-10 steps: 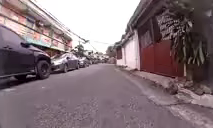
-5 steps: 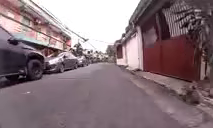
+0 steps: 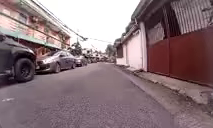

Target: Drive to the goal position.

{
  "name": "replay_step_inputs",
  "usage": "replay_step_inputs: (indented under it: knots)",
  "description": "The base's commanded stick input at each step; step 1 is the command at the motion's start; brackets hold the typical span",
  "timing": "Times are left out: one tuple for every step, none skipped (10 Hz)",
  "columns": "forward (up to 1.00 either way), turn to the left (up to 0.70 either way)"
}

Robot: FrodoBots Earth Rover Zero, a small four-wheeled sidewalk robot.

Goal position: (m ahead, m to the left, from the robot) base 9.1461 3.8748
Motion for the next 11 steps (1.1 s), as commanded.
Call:
replay_step_inputs:
  knots:
    - [1.0,0.0]
    - [1.0,0.0]
    - [1.0,0.0]
    - [1.0,0.0]
    - [1.0,0.0]
    - [1.0,0.0]
    - [1.0,0.0]
    - [1.0,0.0]
    - [1.0,0.0]
    - [1.0,0.0]
    - [1.0,0.0]
